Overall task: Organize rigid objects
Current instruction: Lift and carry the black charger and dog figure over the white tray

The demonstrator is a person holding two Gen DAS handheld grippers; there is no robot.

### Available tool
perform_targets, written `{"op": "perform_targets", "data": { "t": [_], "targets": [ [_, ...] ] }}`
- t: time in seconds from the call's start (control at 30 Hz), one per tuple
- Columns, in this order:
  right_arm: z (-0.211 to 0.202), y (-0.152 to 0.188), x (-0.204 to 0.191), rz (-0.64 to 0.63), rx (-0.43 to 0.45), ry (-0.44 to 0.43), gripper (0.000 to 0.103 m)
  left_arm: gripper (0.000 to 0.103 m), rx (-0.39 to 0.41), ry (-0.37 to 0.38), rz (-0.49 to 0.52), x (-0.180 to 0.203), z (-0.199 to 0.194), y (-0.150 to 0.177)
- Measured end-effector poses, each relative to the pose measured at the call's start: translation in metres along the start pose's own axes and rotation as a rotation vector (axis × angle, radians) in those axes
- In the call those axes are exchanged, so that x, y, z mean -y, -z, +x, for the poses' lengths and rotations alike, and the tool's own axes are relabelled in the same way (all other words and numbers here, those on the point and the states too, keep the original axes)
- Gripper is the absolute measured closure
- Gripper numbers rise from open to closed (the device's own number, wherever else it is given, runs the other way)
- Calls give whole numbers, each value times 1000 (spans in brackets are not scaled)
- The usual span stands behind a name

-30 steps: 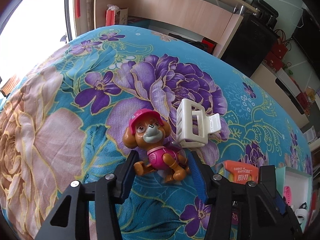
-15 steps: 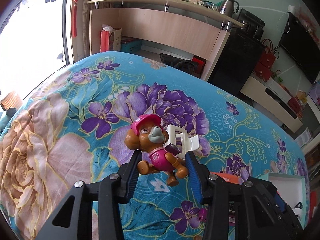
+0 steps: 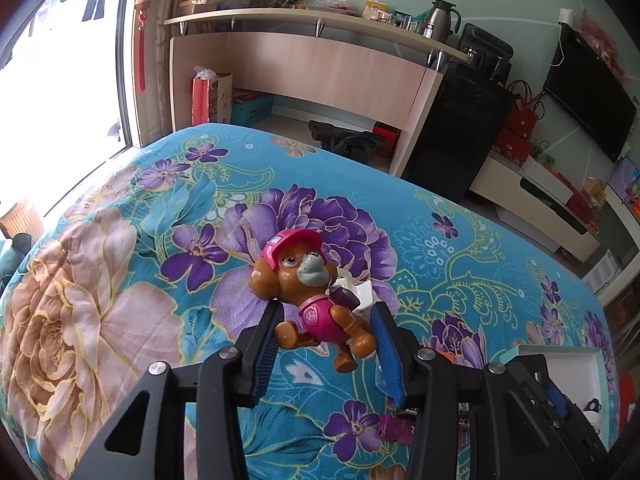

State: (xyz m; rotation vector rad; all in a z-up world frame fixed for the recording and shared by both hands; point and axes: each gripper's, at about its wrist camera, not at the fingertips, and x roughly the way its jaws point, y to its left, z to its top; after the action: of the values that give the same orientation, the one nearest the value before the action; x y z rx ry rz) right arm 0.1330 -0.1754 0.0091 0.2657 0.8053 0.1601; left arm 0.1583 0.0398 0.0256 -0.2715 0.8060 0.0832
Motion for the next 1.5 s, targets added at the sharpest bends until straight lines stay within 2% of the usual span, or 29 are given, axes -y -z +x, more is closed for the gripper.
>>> {"op": "perform_targets", "data": {
  "t": [0.27, 0.5, 1.03, 1.23, 1.5],
  "targets": [
    [-38, -14, 16, 24, 111, 33, 54, 55, 52, 46, 67, 28, -17, -1],
    [-61, -21, 57, 67, 161, 145, 54, 55, 40, 126, 177, 77, -18, 12],
    [-101, -18, 156, 233, 212, 304, 53, 55, -12, 298, 443, 200, -19, 68],
    [-111, -15, 174, 257, 222, 348, 53, 55, -32, 350, 493, 228, -17, 84],
    [-112, -9, 185, 279, 207, 344, 53, 55, -55, 350, 540, 243, -8, 100]
  ]
}}
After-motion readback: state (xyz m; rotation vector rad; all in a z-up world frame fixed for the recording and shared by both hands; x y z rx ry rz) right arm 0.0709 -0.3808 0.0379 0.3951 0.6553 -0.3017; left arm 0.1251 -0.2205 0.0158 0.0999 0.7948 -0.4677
